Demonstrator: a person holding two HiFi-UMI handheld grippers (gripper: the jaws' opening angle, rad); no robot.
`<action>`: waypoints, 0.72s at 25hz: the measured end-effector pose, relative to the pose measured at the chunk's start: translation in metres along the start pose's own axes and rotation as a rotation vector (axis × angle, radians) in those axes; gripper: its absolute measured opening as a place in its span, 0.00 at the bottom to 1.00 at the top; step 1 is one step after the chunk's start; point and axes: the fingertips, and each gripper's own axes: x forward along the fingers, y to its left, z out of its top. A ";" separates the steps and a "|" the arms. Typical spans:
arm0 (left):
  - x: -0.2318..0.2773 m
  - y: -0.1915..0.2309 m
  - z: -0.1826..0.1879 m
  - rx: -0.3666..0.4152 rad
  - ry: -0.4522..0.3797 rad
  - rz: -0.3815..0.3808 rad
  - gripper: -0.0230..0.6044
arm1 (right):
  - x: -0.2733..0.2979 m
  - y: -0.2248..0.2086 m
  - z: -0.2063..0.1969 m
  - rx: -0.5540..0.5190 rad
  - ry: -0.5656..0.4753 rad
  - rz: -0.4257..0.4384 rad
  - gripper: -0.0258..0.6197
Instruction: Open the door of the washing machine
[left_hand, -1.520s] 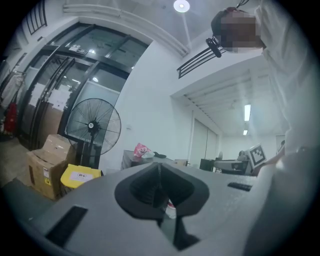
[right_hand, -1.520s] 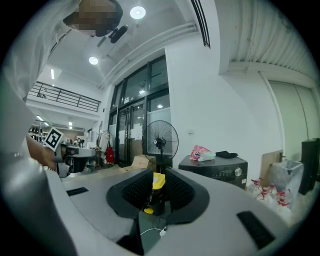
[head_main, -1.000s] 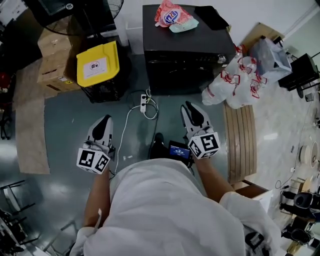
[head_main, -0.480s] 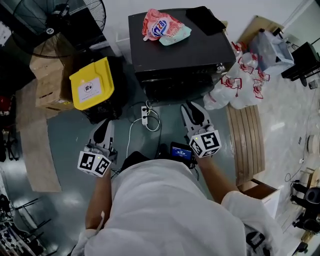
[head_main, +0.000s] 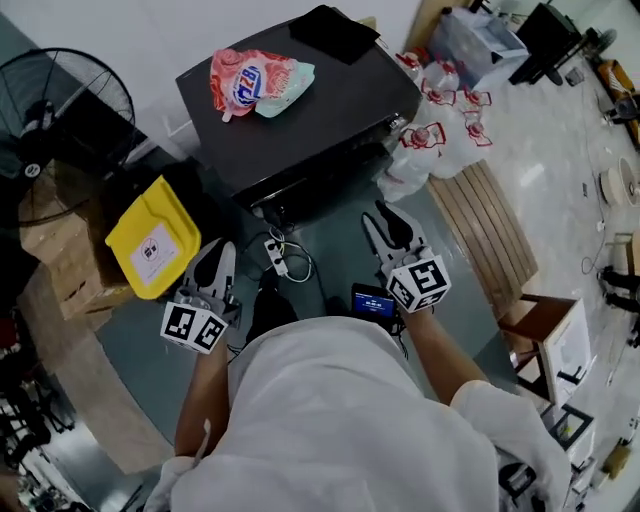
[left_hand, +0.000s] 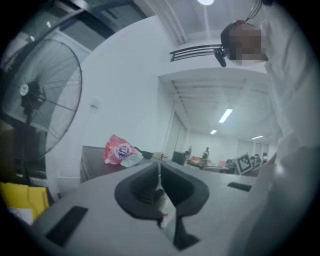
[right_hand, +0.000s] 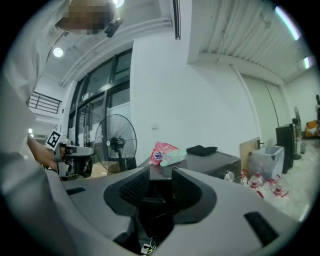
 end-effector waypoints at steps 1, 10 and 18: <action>0.011 0.006 -0.003 -0.004 0.016 -0.048 0.07 | 0.005 -0.004 -0.002 0.019 0.012 -0.033 0.28; 0.020 0.103 0.031 0.009 0.125 -0.261 0.07 | 0.040 0.062 0.007 0.111 0.073 -0.327 0.30; 0.034 0.145 -0.023 0.056 0.241 -0.363 0.07 | 0.082 0.073 -0.069 0.265 0.112 -0.463 0.33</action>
